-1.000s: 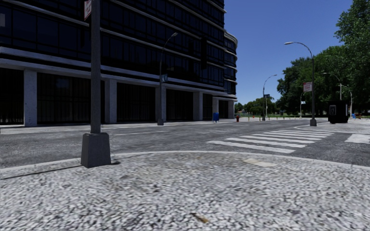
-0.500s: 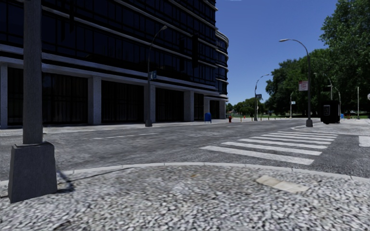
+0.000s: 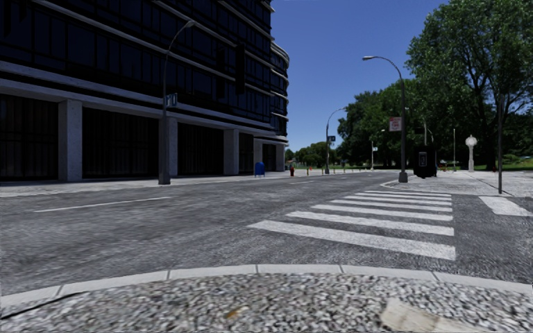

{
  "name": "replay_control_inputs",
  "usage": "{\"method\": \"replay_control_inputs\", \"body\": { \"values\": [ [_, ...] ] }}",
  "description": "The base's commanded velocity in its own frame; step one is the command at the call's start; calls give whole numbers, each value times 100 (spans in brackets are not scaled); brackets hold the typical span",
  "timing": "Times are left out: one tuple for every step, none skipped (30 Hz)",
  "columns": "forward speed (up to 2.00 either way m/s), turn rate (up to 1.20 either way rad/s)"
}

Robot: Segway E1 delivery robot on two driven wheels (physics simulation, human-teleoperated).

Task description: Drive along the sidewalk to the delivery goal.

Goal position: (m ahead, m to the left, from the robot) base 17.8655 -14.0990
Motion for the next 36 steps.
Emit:
{"method": "replay_control_inputs", "body": {
  "values": [
    [200, -66],
    [200, -66],
    [200, -66],
    [200, -66],
    [200, -66],
    [200, -66],
    [200, -64],
    [200, -64],
    [200, -63],
    [200, -63],
    [200, -63],
    [200, -63],
    [200, -63],
    [200, -63],
    [200, -63],
    [200, -63],
    [200, -61],
    [200, -58],
    [200, -57],
    [200, -55],
    [200, -53],
    [200, -49],
    [200, -42],
    [200, -42],
    [200, -28],
    [200, -10],
    [200, -1],
    [200, 0],
    [200, 0],
    [200, 0],
    [200, 0],
    [200, 0],
    [200, 0],
    [200, 0],
    [200, 0],
    [200, 0]
  ]
}}
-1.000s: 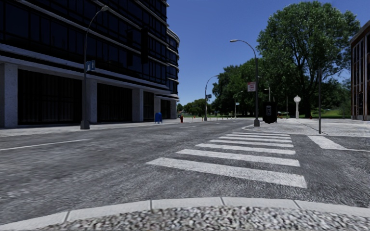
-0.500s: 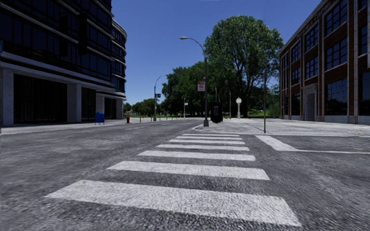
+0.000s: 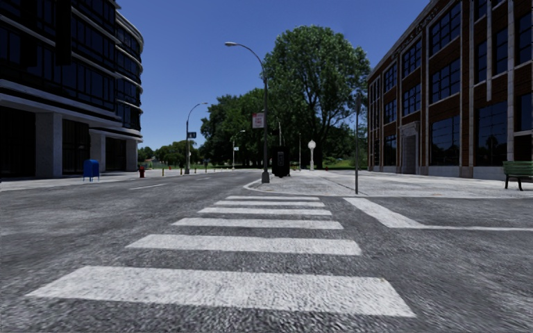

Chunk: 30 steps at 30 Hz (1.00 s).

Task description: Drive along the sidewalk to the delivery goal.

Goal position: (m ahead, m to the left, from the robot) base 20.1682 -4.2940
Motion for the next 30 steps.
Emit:
{"method": "replay_control_inputs", "body": {
  "values": [
    [200, 0],
    [200, 0],
    [200, 0],
    [200, 0],
    [200, 0],
    [200, 0],
    [200, 0],
    [200, 0],
    [200, 0],
    [200, 0],
    [200, 0],
    [200, 0],
    [200, 0],
    [200, 0],
    [200, 0],
    [200, 0],
    [200, -5],
    [200, -9],
    [200, -10],
    [200, -10],
    [200, -10],
    [200, -10],
    [200, -12],
    [200, -19],
    [200, -23],
    [200, -23],
    [200, -24],
    [200, -25],
    [200, -25],
    [200, -25]
  ]
}}
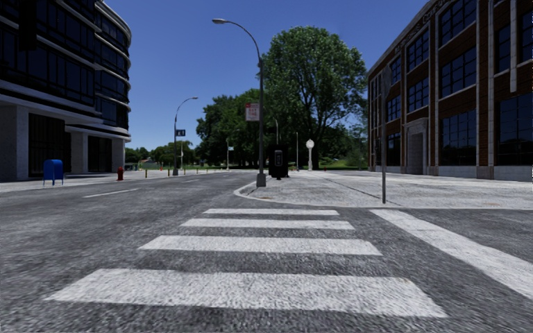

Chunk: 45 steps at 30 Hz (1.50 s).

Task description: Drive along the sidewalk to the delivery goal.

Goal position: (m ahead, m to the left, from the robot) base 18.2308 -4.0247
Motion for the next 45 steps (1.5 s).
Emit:
{"method": "replay_control_inputs", "body": {
  "values": [
    [200, -25],
    [200, -25],
    [200, -25],
    [200, -25],
    [200, -25],
    [200, -25],
    [200, -25],
    [200, -25],
    [200, -25],
    [200, -25],
    [200, -25],
    [200, -25],
    [200, -25],
    [200, -25],
    [200, -25],
    [200, -25],
    [200, -25],
    [200, -25],
    [200, 0],
    [200, 0],
    [200, 0],
    [200, 0],
    [200, 0],
    [200, 0],
    [200, 0],
    [200, 0],
    [200, 0],
    [200, 0],
    [200, 0],
    [200, -10],
    [200, -18],
    [200, -20],
    [200, -21],
    [200, -21],
    [200, -21],
    [200, -22],
    [200, -23],
    [200, -28],
    [200, -28],
    [200, -35],
    [200, -39],
    [200, -40],
    [200, -40],
    [200, -40],
    [200, -40]
  ]
}}
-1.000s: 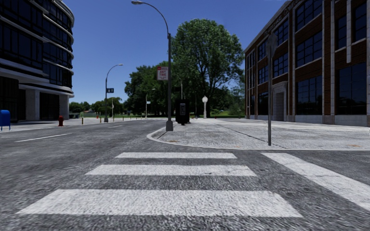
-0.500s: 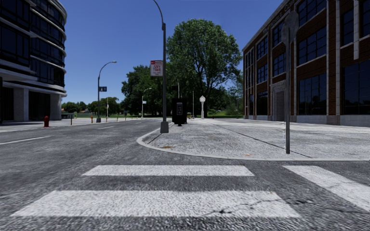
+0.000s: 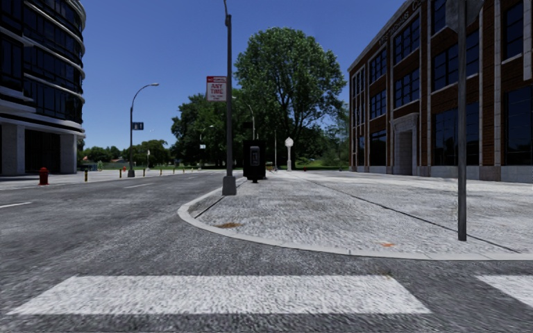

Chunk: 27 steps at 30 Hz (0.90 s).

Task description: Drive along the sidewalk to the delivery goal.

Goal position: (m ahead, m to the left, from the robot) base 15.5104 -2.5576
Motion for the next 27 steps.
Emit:
{"method": "replay_control_inputs", "body": {
  "values": [
    [200, -40],
    [200, -40],
    [200, -40],
    [200, -40],
    [200, -40],
    [200, -40],
    [200, -40],
    [200, -40],
    [200, -41],
    [200, -43],
    [200, -46],
    [200, -46],
    [200, -46],
    [200, -46],
    [200, -46],
    [200, -42],
    [200, -31],
    [197, -28],
    [190, -27],
    [190, -27],
    [184, -26],
    [172, -26],
    [161, -26],
    [144, -26],
    [135, -26],
    [132, -26],
    [130, -26]
  ]
}}
